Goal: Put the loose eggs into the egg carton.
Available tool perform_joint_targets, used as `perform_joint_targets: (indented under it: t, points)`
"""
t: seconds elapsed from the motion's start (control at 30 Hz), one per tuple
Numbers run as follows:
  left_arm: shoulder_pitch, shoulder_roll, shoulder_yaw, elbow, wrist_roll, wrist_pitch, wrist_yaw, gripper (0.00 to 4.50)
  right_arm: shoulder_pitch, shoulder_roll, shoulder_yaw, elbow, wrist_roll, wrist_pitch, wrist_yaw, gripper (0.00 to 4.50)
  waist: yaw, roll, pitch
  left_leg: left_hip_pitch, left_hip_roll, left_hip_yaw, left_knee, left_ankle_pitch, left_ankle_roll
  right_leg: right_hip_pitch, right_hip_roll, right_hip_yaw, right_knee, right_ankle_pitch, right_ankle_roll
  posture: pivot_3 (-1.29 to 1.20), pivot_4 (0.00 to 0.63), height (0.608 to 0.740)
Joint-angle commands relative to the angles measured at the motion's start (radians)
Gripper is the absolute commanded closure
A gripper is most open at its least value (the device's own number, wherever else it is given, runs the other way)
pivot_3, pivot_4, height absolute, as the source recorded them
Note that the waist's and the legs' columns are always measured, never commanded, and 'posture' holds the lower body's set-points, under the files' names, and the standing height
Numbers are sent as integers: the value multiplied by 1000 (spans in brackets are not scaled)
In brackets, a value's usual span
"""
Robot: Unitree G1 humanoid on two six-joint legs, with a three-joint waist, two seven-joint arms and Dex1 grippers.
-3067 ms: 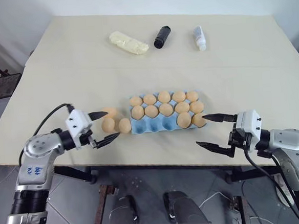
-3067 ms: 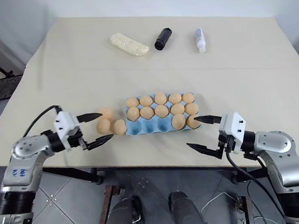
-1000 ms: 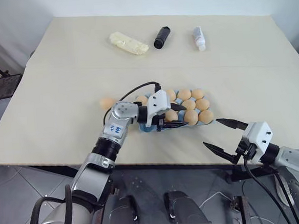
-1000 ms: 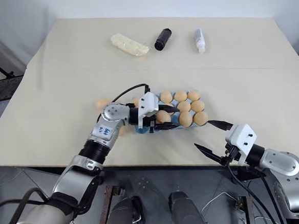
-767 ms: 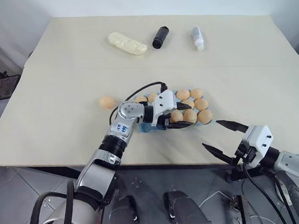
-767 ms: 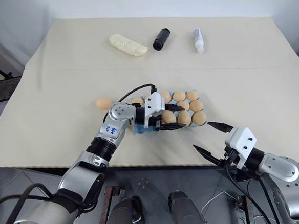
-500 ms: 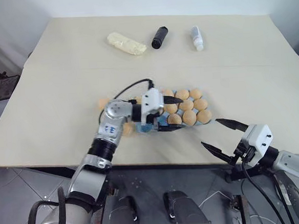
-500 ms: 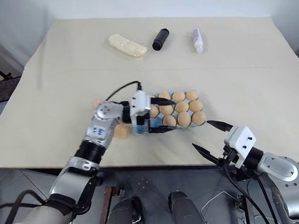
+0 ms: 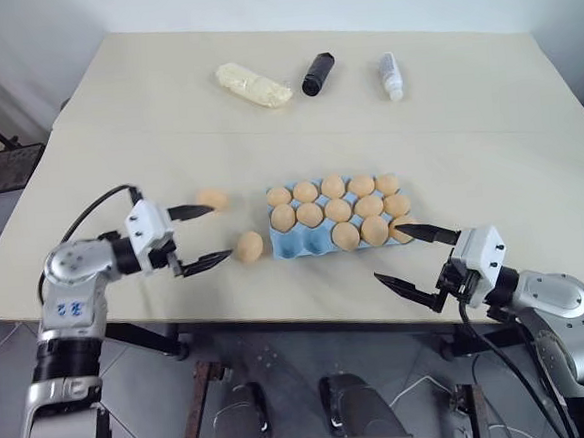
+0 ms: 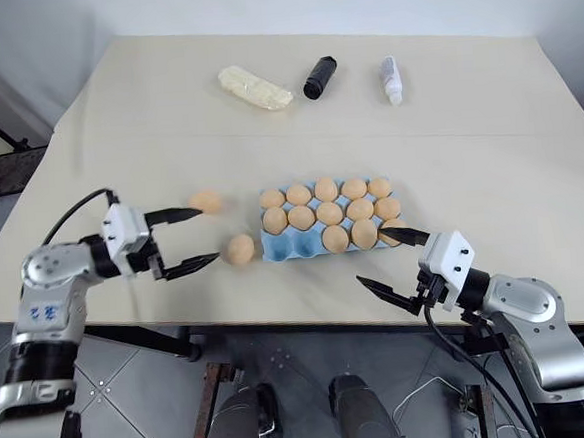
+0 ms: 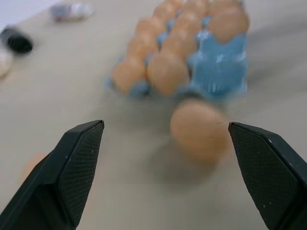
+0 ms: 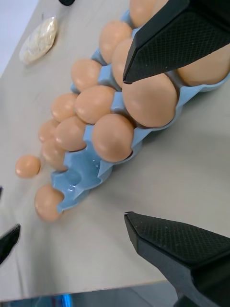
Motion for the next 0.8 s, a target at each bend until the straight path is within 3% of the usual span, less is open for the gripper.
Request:
perform_joint_targets:
  t: [0.03, 0.3, 0.63, 0.73, 0.8]
  points:
    - [35, 21, 22, -64, -24, -2, 15, 114, -19, 5, 0, 11, 21, -34, 33, 0, 3, 0, 0, 0, 0, 0, 0, 0, 0, 0, 0, 0, 0, 0, 0, 0, 150, 740]
    - [18, -57, -55, -94, 10, 37, 82, 114, -41, 1, -8, 28, 17, -38, 47, 0, 15, 0, 0, 0, 0, 0, 0, -4, 3, 0, 0, 0, 0, 0, -1, 0, 150, 740]
    - [-115, -149, -177, 107, 119, -22, 145, 114, -30, 9, -10, 0, 9, -26, 14, 0, 14, 0, 0, 0, 0, 1, 1, -4, 4, -1, 1, 1, -1, 0, 0, 0, 150, 740]
    - [-128, -174, -187, 124, 105, -38, 121, 655, -22, 14, -9, -5, 6, -27, 0, 0, 15, 0, 0, 0, 0, 2, 0, -4, 4, -1, 1, 1, -1, 0, 0, 0, 150, 740]
    - [-134, -175, -185, 139, 112, -54, 127, 1298, -18, 19, -5, -9, 3, -29, -8, 0, 15, 0, 0, 0, 1, 2, 0, -2, 0, -1, 1, 1, -1, 0, -1, 0, 150, 740]
